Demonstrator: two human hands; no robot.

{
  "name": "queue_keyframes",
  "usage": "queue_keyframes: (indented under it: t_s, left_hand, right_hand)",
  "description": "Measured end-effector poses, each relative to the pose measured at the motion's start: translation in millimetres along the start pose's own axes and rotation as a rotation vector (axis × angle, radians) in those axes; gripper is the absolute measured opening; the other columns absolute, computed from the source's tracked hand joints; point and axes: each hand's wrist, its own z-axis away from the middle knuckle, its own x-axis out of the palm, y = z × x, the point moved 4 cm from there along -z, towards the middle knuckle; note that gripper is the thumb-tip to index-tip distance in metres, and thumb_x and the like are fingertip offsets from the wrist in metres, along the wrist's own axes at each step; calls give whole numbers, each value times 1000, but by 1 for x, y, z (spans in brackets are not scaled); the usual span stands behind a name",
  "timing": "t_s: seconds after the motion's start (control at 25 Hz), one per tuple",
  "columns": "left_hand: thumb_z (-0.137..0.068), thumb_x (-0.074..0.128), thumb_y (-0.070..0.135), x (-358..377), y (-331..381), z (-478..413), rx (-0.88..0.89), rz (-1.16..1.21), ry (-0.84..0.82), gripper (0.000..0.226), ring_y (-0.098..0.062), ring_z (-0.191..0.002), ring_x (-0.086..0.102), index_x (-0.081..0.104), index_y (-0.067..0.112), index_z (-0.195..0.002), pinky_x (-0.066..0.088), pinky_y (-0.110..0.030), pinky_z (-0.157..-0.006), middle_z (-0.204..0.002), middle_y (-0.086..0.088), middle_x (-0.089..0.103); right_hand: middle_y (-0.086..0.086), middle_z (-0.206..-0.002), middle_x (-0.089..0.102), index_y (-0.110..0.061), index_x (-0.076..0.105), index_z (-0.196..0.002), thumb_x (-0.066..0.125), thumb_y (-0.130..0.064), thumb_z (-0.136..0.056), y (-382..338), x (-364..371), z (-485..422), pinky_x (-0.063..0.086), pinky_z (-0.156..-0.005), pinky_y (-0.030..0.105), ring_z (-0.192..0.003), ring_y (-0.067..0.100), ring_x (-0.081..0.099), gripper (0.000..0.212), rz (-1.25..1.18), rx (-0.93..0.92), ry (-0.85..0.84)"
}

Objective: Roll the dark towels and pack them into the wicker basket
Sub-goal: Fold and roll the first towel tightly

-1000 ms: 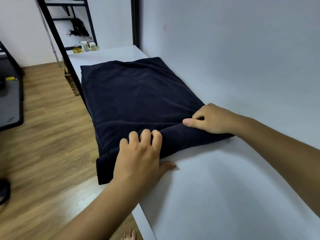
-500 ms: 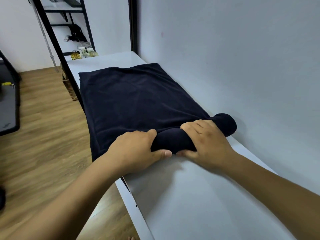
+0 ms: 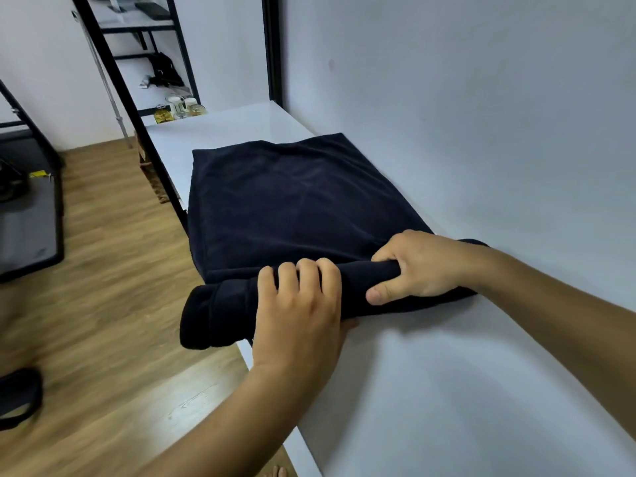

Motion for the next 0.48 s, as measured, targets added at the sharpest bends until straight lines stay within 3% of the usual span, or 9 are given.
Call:
queue_keyframes:
  t_s: [0.08,0.12,0.2,0.28,0.36,0.4,0.48]
  left_hand:
    - [-73,71,63,4,-3,8,-8,-18,64,72,-32,-75,49,57,3,-110,43,-51,-79,-88,-12,56]
    - [-71,71,67,5,-5,6,28,-5,71,72,-30,-71,46,56,5,-105,41,-48,-72,-85,-10,54]
    - [-63,68,78,2,-14,-5,83,40,38,72,-23,-65,36,45,14,-89,32,-40,-62,-77,-4,49]
    - [-59,60,88,-2,-20,-19,65,60,-80,77,-18,-66,35,34,20,-84,31,-36,-61,-77,5,47]
    - [-56,54,93,-1,-23,-33,35,80,-197,77,-15,-68,43,37,23,-85,31,-33,-63,-78,12,48]
    - [-54,53,95,-1,-25,-38,32,101,-238,78,-14,-68,48,43,25,-85,33,-32,-62,-77,12,52]
    - [-48,53,97,-1,-29,-47,9,146,-307,77,-13,-66,55,50,28,-82,36,-32,-58,-72,10,58]
  right_hand:
    - [-4,-57,44,-11,48,-66,65,-73,-72,1,1,-2,34,-57,32,-53,12,41,64,-79,34,-112]
    - [-5,-57,44,-12,48,-66,64,-75,-72,2,2,-4,34,-57,32,-53,12,41,65,-101,53,-137]
    - [-3,-57,43,-11,49,-66,61,-83,-64,-1,2,-7,33,-57,32,-54,14,41,72,-143,84,-144]
    - [-7,-58,45,-12,50,-67,60,-84,-64,-4,0,-4,34,-58,30,-54,12,43,72,-164,92,-112]
    - [-17,-66,56,-23,58,-78,58,-81,-71,-8,-3,6,42,-62,28,-62,5,52,58,-138,102,-8]
    - [-19,-80,60,-33,61,-92,54,-82,-73,-12,-4,14,45,-68,29,-74,4,56,53,-67,82,93]
    - [-13,-106,59,-34,57,-120,47,-79,-79,-18,4,27,48,-77,34,-94,13,56,62,277,-62,455]
